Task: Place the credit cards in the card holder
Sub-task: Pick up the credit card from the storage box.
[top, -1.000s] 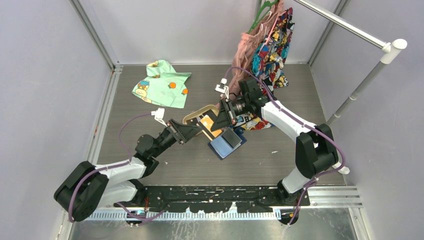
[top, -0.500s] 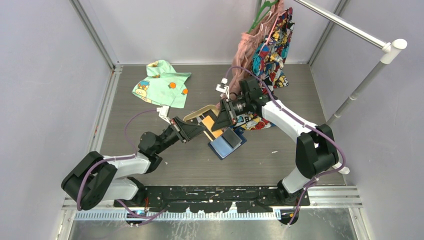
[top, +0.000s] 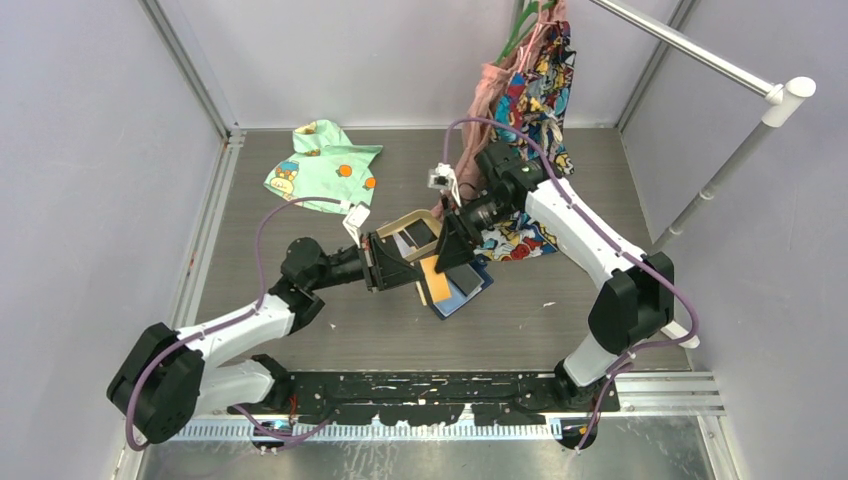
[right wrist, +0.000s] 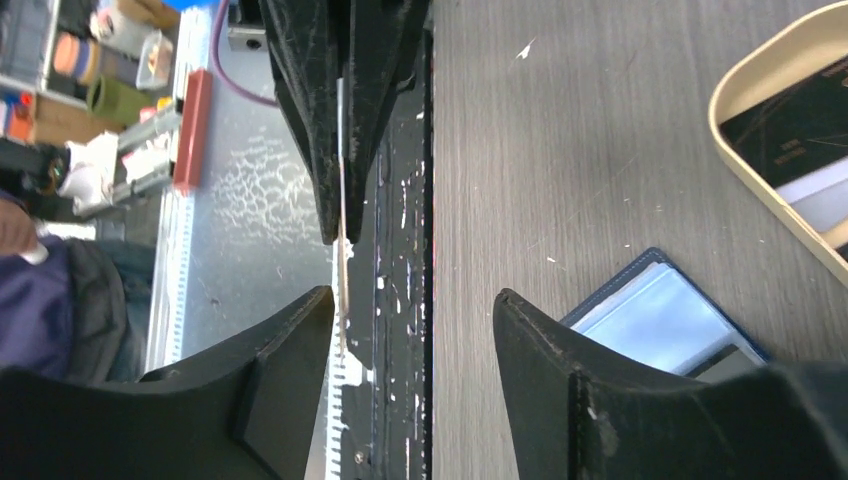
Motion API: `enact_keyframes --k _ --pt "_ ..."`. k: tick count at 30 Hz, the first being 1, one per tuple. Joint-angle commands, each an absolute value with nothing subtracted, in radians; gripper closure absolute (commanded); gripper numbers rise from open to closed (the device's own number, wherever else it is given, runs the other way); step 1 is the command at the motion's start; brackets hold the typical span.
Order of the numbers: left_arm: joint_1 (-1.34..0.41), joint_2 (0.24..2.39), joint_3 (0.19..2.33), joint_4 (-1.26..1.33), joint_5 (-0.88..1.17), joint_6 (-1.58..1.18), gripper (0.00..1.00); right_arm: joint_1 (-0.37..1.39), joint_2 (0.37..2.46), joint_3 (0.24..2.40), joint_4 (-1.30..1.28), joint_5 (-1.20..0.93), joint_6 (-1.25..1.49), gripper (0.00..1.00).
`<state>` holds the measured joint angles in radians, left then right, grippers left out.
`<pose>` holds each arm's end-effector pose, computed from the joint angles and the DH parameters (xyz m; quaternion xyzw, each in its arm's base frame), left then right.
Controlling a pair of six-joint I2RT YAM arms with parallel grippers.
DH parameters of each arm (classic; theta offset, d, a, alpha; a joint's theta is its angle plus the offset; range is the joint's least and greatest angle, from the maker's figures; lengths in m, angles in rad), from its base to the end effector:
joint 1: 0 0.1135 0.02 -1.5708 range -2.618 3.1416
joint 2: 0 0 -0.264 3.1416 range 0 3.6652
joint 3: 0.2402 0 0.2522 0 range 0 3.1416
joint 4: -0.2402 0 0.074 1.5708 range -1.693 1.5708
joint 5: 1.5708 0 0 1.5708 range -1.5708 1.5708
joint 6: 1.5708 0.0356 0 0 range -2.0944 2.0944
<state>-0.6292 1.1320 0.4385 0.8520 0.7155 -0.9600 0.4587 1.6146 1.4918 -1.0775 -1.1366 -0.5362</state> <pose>0.1756 -0.1567 0.2580 0.1627 0.6434 -0.6678 0.3371 0.2675 0.1681 0.3238 -0.4824 0.6807 0.5226 0.1756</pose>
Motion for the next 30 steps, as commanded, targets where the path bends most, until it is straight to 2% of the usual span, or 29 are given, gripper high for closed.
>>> enact_keyframes --k 1,5,11,13,16,18,21,23,25,30 --pt "-0.633 1.175 0.497 0.812 0.827 -0.908 1.0 0.496 1.588 1.486 -1.147 -1.112 -0.653 0.38" --pt "-0.633 1.205 0.503 0.852 0.833 -0.925 1.0 0.505 1.582 1.469 -1.142 -1.135 -0.652 0.51" --pt "-0.632 1.203 0.497 0.839 0.833 -0.918 1.0 0.505 1.579 1.453 -1.111 -1.154 -0.62 0.66" --pt "-0.632 1.197 0.495 0.834 0.831 -0.915 1.0 0.505 1.581 1.449 -1.099 -1.163 -0.604 0.76" --pt "-0.633 1.191 0.493 0.804 0.824 -0.901 1.0 0.505 1.581 1.45 -1.092 -1.169 -0.592 0.96" --pt "-0.633 1.183 0.49 0.769 0.814 -0.883 1.0 0.503 1.579 1.446 -1.087 -1.173 -0.591 0.99" --pt "-0.633 1.153 0.473 0.691 0.763 -0.844 0.84 0.481 1.572 1.43 -1.072 -1.159 -0.578 0.99" --pt "-0.632 1.105 0.45 0.606 0.69 -0.797 0.66 0.46 1.561 1.412 -1.061 -1.126 -0.571 0.99" --pt "-0.633 1.033 0.42 0.517 0.573 -0.737 0.53 0.44 1.546 1.388 -1.062 -1.07 -0.57 0.99" --pt "-0.641 0.886 0.398 0.301 0.362 -0.576 0.35 0.37 1.484 1.319 -1.096 -0.936 -0.612 0.99"
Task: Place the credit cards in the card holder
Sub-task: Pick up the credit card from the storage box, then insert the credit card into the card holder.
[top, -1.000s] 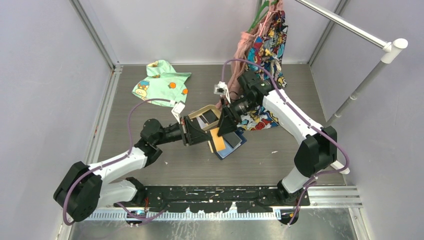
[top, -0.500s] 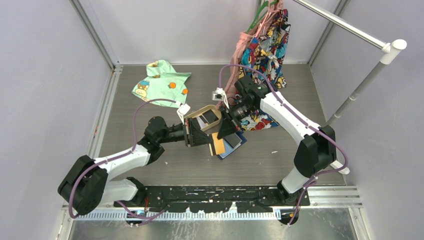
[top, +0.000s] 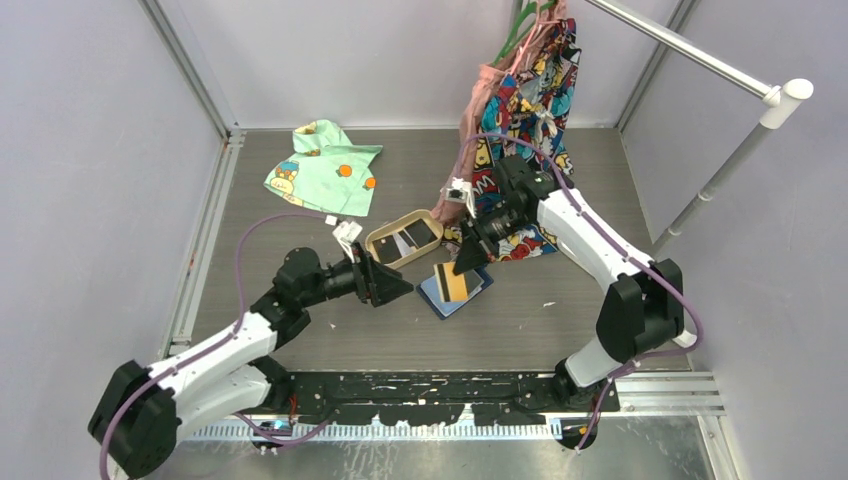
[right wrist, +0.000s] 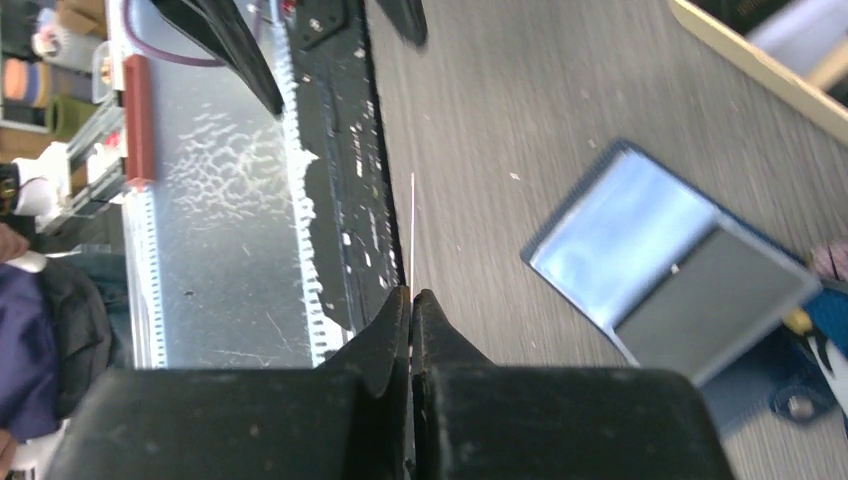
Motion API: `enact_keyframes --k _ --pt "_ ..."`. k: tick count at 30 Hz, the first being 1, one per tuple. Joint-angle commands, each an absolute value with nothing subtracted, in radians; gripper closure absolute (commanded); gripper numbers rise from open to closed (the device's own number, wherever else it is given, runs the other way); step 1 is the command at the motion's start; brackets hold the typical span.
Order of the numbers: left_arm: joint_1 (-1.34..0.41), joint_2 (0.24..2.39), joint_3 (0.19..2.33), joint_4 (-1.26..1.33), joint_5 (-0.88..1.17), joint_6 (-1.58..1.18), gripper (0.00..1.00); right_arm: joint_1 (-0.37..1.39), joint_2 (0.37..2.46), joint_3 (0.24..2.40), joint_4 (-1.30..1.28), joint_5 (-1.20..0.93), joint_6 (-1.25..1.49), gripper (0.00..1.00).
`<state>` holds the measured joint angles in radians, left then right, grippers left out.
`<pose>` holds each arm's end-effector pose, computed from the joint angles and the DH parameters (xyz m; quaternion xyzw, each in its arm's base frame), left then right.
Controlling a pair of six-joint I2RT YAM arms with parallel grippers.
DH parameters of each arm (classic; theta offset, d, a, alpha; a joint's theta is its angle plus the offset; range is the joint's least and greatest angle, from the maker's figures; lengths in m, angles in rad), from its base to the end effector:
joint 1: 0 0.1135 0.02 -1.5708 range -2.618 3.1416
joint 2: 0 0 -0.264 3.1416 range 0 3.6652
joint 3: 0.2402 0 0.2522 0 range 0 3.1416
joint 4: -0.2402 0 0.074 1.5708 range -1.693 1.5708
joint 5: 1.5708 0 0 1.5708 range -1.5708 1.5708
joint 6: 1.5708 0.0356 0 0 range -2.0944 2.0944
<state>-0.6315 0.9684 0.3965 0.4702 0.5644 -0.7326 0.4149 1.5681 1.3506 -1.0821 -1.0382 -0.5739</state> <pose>0.1602 -0.1408 0.2383 0.1504 0.7213 -0.5662 0.3694 0.2586 0.1474 0.2945 -0.4672 0.7255 0.4807 0.1560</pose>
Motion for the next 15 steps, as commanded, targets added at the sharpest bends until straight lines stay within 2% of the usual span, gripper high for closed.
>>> enact_keyframes --k 1,3,9,15 --pt "-0.642 0.884 0.411 0.274 0.329 -0.565 0.34 0.352 1.472 1.305 -1.108 -0.922 -0.629 0.99" --pt "-0.648 0.926 0.446 0.266 0.321 -0.562 0.33 0.315 1.447 1.272 -1.121 -0.892 -0.649 0.99" --pt "-0.748 1.241 0.602 0.326 0.292 -0.515 0.4 0.17 1.368 1.155 -1.084 -0.846 -0.641 0.99" --pt "-0.795 1.552 0.757 0.498 0.319 -0.435 0.38 0.074 1.342 1.097 -1.037 -0.857 -0.612 0.99"
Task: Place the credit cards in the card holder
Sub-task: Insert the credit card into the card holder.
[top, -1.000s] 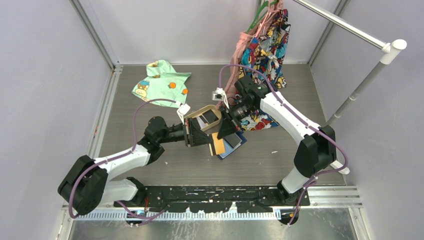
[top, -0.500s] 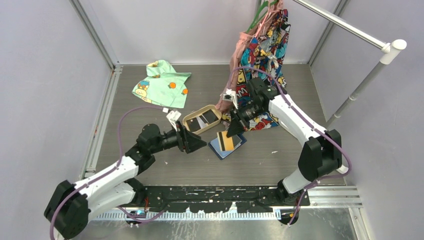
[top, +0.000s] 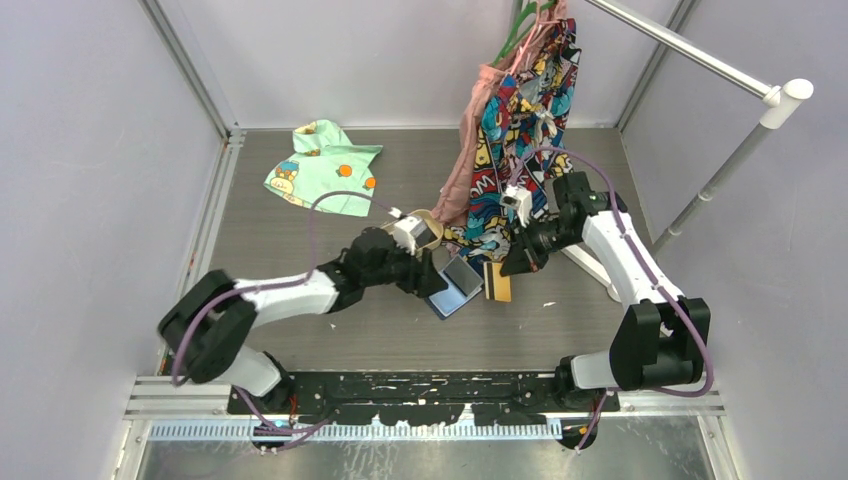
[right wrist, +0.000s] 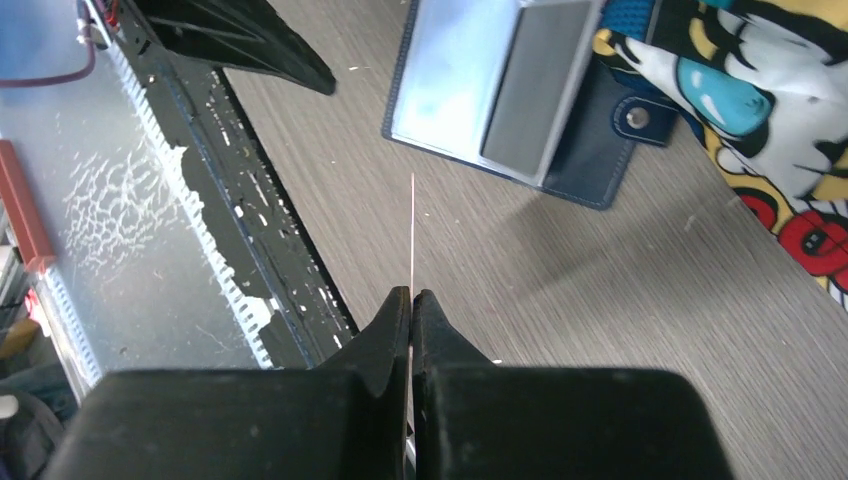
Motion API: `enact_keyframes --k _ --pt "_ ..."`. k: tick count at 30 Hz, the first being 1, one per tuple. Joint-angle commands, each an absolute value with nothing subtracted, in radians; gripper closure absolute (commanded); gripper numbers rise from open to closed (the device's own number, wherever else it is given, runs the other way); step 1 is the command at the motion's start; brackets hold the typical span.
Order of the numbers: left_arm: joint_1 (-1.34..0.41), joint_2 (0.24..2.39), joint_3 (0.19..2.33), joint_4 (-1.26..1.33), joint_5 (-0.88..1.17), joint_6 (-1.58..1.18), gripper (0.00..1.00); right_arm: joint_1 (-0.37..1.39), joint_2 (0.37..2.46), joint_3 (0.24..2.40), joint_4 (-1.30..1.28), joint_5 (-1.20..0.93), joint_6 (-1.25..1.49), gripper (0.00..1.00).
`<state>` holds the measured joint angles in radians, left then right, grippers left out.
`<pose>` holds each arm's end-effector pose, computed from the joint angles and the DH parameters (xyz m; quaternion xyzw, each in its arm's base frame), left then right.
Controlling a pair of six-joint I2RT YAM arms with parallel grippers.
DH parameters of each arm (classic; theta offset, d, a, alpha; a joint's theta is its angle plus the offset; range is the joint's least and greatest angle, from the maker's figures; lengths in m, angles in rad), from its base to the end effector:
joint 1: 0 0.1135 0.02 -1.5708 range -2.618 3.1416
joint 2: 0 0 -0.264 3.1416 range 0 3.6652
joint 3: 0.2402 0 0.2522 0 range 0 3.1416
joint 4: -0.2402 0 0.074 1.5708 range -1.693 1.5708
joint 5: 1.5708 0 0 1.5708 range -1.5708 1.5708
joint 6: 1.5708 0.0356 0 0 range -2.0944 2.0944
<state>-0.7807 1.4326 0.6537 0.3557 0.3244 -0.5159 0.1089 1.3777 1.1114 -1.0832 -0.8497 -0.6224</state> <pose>0.2040 -0.2180 0.2014 0.1963 0.8100 -0.4316 0.3451 0.2385 0.0530 0.2709 -0.3663 0.8294 0.3707 0.2013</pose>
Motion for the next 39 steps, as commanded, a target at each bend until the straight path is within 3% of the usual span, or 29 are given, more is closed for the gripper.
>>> enact_keyframes --k 1,7,15,18,24,29,33,39 --pt "-0.795 1.597 0.777 0.501 0.313 -0.426 0.38 0.068 1.344 1.092 -1.036 -0.865 -0.612 0.99" --pt "-0.795 1.808 0.947 0.43 0.29 -0.377 0.35 0.043 1.342 1.071 -1.022 -0.888 -0.609 0.99" --pt "-0.795 1.904 1.038 0.314 0.306 -0.256 0.35 0.035 1.349 1.054 -1.019 -0.913 -0.613 0.99" --pt "-0.795 1.912 1.04 0.305 0.375 -0.231 0.39 0.035 1.355 1.054 -1.027 -0.921 -0.624 0.99" --pt "-0.798 1.925 1.008 0.303 0.615 -0.185 0.57 0.035 1.382 1.062 -1.072 -0.96 -0.675 0.99" --pt "-0.836 1.91 0.958 0.331 0.686 -0.132 0.57 0.059 1.417 1.048 -1.107 -0.99 -0.745 0.99" --pt "-0.856 1.896 0.945 0.371 0.645 -0.145 0.55 0.138 1.417 1.009 -1.069 -0.943 -0.785 0.99" --pt "-0.845 1.663 0.765 0.563 0.345 -0.296 0.44 0.201 1.446 1.008 -1.045 -0.858 -0.832 0.99"
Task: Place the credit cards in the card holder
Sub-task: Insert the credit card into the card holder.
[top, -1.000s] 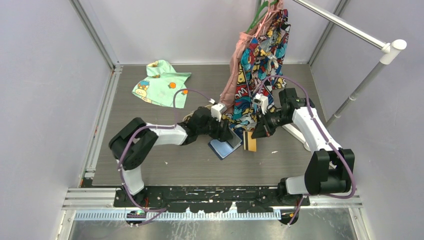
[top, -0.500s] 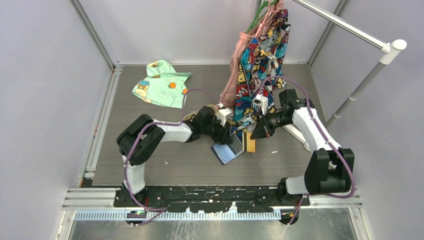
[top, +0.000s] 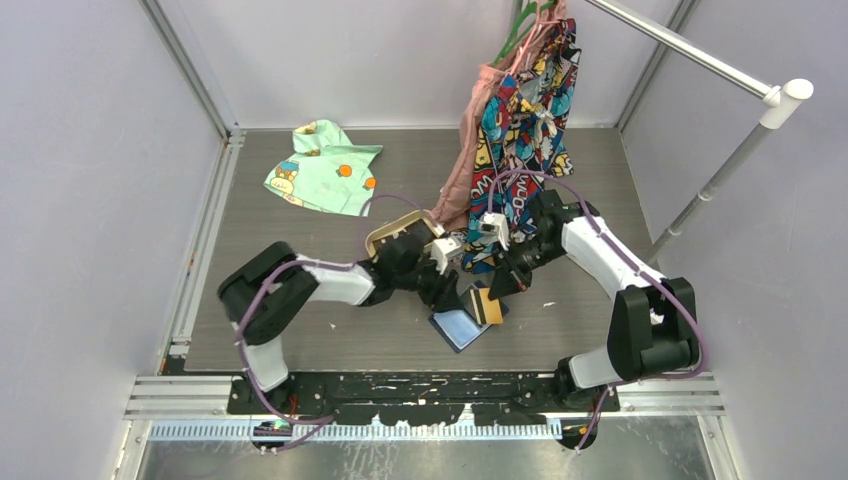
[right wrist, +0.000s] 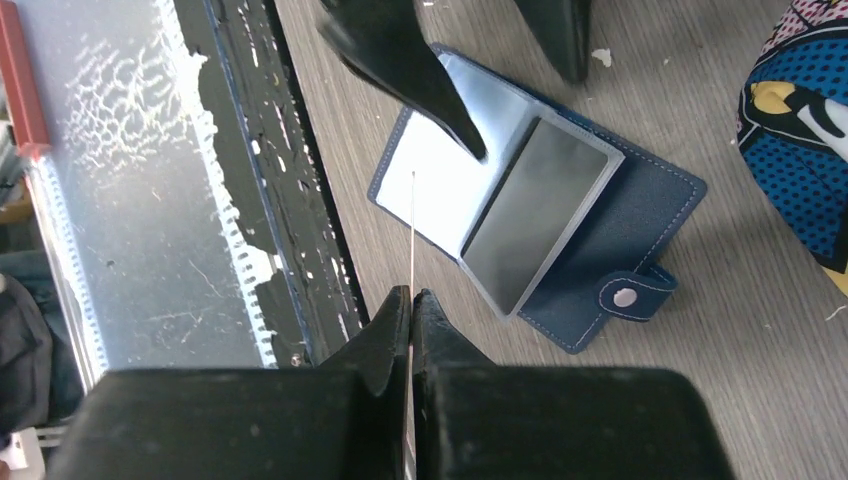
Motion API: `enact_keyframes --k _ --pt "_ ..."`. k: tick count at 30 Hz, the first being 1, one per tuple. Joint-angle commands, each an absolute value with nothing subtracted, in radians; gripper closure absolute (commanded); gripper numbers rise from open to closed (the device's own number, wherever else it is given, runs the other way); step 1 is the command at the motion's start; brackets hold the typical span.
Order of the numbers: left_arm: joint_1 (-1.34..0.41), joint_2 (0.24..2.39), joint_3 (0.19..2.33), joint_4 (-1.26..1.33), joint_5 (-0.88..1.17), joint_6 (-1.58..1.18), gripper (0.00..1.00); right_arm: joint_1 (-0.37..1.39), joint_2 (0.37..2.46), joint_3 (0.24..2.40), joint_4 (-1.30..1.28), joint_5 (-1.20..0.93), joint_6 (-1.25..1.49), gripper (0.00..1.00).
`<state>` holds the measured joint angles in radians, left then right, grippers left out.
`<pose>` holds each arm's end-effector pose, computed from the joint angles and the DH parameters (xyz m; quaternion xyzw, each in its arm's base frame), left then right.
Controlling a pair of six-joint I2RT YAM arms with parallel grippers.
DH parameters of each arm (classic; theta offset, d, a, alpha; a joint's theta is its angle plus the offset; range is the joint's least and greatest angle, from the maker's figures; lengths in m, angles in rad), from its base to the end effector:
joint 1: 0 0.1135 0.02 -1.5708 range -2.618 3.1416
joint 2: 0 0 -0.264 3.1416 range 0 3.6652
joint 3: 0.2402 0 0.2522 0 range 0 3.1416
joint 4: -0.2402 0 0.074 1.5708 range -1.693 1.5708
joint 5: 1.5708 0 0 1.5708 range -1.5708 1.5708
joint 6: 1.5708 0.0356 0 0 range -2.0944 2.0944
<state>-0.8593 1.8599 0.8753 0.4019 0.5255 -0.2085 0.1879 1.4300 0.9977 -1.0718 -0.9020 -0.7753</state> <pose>0.2269 -0.2906 0.1380 0.3885 0.7662 -0.4299 0.2778 0.2275 0.0717 0.2309 -0.4295 0.7905 0.4083 0.1548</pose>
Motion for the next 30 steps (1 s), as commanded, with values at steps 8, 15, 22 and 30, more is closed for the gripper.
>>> enact_keyframes --k 8,15,22,30 --pt "-0.963 1.331 0.516 0.476 0.152 -0.266 0.43 0.255 1.519 1.008 -0.985 -0.792 -0.772 0.99" --pt "-1.274 1.396 0.541 0.505 -0.119 0.042 0.39 0.255 1.625 1.077 -1.013 -0.825 -0.717 0.99" --pt "-1.334 1.623 0.728 0.454 -0.139 0.12 0.38 0.252 1.623 1.07 -0.995 -0.812 -0.69 0.99" --pt "-1.339 1.688 0.744 0.392 -0.101 0.161 0.4 0.227 1.628 1.076 -0.989 -0.823 -0.659 0.99"
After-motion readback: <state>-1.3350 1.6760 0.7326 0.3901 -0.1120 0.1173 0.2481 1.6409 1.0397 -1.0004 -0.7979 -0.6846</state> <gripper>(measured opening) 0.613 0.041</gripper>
